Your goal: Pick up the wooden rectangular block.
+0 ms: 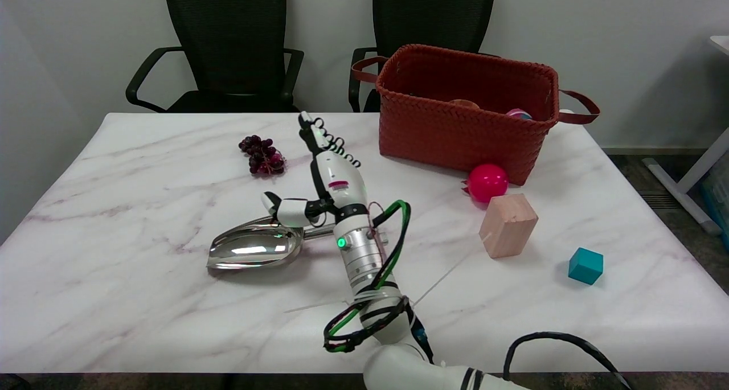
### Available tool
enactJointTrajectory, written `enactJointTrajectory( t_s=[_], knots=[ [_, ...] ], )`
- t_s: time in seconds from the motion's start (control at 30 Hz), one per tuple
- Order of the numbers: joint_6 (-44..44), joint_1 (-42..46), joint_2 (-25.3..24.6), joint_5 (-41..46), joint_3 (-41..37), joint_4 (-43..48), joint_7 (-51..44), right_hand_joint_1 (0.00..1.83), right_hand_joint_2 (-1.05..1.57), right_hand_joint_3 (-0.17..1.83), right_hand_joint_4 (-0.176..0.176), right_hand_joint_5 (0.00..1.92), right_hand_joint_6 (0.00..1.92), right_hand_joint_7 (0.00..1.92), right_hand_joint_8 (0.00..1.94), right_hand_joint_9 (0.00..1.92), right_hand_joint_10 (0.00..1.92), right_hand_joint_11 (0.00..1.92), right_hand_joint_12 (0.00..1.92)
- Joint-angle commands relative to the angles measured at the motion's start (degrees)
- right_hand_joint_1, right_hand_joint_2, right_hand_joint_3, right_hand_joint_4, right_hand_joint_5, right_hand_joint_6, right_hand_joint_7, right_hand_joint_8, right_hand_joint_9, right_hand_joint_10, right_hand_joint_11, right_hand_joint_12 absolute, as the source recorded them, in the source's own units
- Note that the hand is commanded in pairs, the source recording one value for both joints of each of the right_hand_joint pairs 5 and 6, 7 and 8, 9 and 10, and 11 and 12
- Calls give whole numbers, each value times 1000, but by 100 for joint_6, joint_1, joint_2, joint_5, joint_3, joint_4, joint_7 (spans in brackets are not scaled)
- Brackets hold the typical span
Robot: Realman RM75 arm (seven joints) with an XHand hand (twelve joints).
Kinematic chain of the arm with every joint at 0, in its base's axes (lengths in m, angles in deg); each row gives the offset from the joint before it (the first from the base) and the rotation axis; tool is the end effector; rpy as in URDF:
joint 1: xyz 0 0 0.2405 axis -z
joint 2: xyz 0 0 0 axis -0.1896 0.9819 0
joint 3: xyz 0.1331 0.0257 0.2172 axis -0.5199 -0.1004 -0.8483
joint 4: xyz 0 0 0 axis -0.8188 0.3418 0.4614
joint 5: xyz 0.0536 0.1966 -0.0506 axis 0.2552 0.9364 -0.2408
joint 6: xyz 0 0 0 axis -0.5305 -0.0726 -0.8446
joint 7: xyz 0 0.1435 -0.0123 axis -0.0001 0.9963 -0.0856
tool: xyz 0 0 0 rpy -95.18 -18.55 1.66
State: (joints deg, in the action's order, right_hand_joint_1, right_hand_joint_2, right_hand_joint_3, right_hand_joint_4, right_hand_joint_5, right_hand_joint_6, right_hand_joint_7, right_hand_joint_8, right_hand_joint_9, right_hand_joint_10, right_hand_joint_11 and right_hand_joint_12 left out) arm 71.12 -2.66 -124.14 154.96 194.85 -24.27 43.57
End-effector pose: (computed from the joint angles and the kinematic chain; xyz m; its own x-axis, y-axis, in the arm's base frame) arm -0.2611 -0.3505 0.1034 0.5995 0.2135 0.7714 -0.7537 -0.1738 0.6338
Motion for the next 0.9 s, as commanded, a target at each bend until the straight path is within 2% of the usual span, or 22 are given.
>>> enactJointTrajectory(
  t_s=[0.03, 0.27, 0.33, 0.37, 0.63, 0.7, 0.73, 0.9],
  knots=[
    [731, 555, 432, 20, -100, 880, 67, 1105, 552, 692, 0, 92, 92, 251, 251, 278, 278, 190, 190],
    [1195, 777, 627, 23, -100, 1200, 67, 1106, 550, 687, 0, 94, 94, 264, 264, 284, 284, 198, 198],
    [1703, 853, 516, 226, 511, 1963, 57, 1108, 546, 691, 0, 95, 95, 276, 276, 289, 289, 200, 200],
    [1416, 889, 705, 79, -100, 1349, 67, 1107, 543, 697, 0, 95, 95, 280, 280, 293, 293, 201, 201],
    [2083, 1102, 884, 62, -126, 1459, 67, 1099, 542, 719, 0, 93, 93, 297, 297, 314, 314, 207, 207],
    [2696, 1167, 790, 208, 514, 2167, 60, 1098, 543, 715, 0, 89, 89, 297, 297, 315, 315, 213, 213],
    [2415, 1167, 955, 52, -73, 1536, 75, 1098, 540, 713, 0, 85, 85, 299, 299, 316, 316, 215, 215],
    [2909, 1262, 1113, 55, -44, 1622, 99, 1099, 530, 701, 0, 61, 61, 300, 300, 319, 319, 222, 222]
  ],
)
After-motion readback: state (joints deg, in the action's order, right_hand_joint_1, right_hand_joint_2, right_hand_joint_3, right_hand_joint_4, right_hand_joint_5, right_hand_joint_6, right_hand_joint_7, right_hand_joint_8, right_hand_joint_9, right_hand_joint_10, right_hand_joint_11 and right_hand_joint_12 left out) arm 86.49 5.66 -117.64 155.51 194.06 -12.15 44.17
